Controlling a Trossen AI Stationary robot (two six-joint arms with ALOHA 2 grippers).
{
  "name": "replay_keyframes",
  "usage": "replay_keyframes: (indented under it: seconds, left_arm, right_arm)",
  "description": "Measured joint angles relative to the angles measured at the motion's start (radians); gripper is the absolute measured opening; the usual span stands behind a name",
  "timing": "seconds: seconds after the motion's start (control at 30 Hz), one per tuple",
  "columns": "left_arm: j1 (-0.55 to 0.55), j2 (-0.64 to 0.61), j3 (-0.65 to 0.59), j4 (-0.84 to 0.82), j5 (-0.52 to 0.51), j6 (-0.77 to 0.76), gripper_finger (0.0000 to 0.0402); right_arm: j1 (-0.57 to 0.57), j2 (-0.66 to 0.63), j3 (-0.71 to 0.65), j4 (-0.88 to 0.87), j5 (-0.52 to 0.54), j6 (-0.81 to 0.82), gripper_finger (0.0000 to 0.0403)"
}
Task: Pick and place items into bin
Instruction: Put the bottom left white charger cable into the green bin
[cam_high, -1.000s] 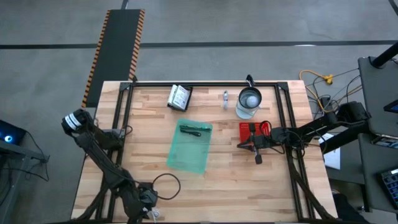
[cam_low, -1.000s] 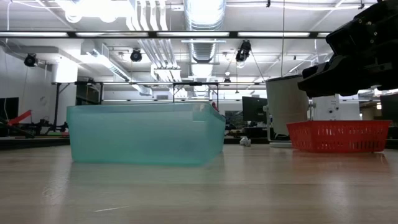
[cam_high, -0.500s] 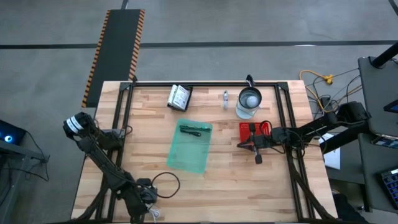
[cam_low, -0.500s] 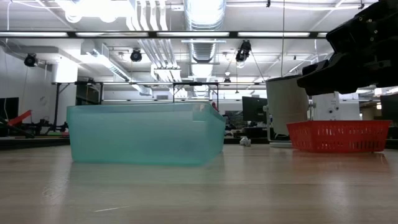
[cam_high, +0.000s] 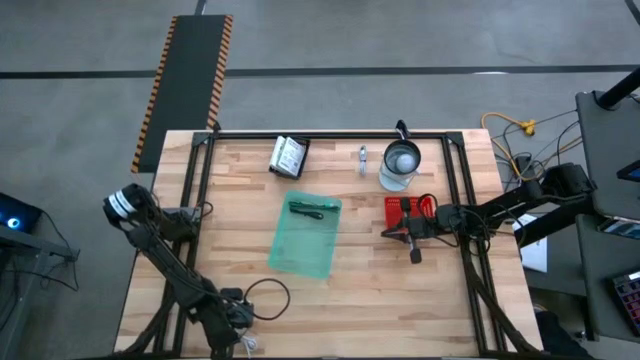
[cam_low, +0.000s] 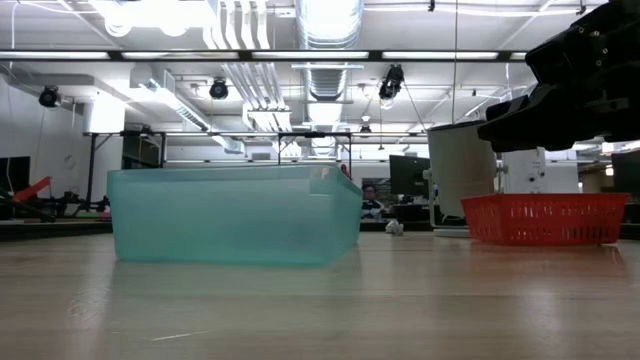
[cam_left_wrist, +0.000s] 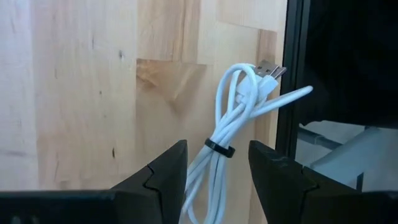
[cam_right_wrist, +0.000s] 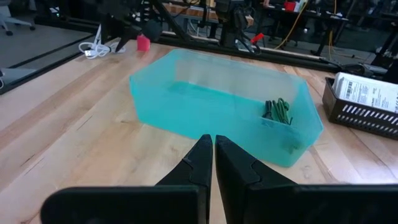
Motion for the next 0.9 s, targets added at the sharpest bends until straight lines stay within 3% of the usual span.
replay_keyframes:
  seconds: [0.53,0.9]
  left_arm:
    - [0.000,0.057,0.004,0.009,0.006,0.009,0.0150]
    - [0.004,0.055,0.001,0.001,0.008,0.111,0.0039]
  right_arm:
    - [0.000,0.000,0.000,0.000,0.000,0.000,0.0009]
    - [0.000,0.000,0.000,0.000,0.000,-0.004,0.0009]
